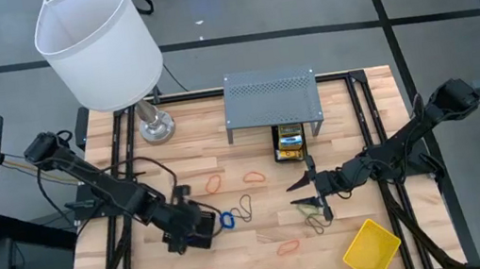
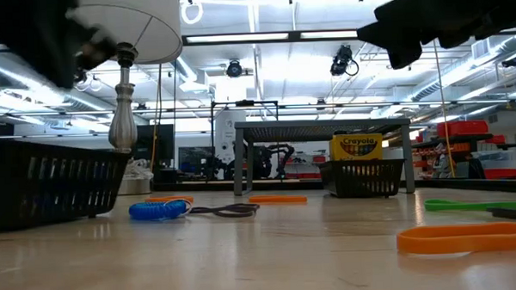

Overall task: Pick & Place Office Desk Supplies
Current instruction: Put the blue spring keychain into the bottom black bin

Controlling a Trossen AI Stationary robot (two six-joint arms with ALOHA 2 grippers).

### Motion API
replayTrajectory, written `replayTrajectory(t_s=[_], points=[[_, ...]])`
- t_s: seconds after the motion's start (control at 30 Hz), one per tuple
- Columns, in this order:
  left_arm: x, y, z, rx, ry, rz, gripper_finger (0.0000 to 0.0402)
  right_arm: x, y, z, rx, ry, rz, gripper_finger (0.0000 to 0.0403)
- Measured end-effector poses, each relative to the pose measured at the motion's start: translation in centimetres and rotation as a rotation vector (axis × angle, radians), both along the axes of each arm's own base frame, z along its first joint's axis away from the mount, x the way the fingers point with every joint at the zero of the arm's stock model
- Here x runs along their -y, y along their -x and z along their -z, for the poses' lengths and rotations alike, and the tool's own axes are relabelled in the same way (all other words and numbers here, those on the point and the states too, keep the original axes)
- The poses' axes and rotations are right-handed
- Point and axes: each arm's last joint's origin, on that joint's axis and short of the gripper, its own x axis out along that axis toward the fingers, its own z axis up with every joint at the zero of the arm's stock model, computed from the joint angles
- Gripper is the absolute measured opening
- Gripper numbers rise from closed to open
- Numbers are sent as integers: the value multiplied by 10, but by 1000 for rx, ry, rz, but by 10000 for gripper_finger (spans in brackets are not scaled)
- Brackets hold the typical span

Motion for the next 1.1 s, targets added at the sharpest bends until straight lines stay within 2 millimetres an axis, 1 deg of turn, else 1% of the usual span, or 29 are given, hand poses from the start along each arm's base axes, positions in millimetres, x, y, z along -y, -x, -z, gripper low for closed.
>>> replayTrajectory(t_s=[0.07,0.13,0.23,0.37,0.43,0.53,0.67,0.8,0.97,1.1], points=[[6,-10,-5,114,17,77,36,0,0,1,-8,7,1,172],[9,-21,-7,197,18,121,55,0,0,1,-8,11,3,172],[5,-33,-5,233,17,129,98,0,0,1,-13,14,2,172],[-1,-52,10,204,64,115,171,0,1,3,-23,19,2,172],[-2,-61,19,199,92,123,204,1,0,3,-23,22,12,172],[-3,-71,38,152,102,128,233,1,1,3,-30,35,24,172],[-5,-78,57,93,83,111,240,1,1,5,-41,42,25,172],[-5,-82,71,52,55,97,229,1,1,5,-45,45,25,172],[0,-91,88,-12,31,124,216,1,1,6,-49,51,27,172],[2,-97,99,-104,-33,123,215,2,1,6,-54,53,30,172]])
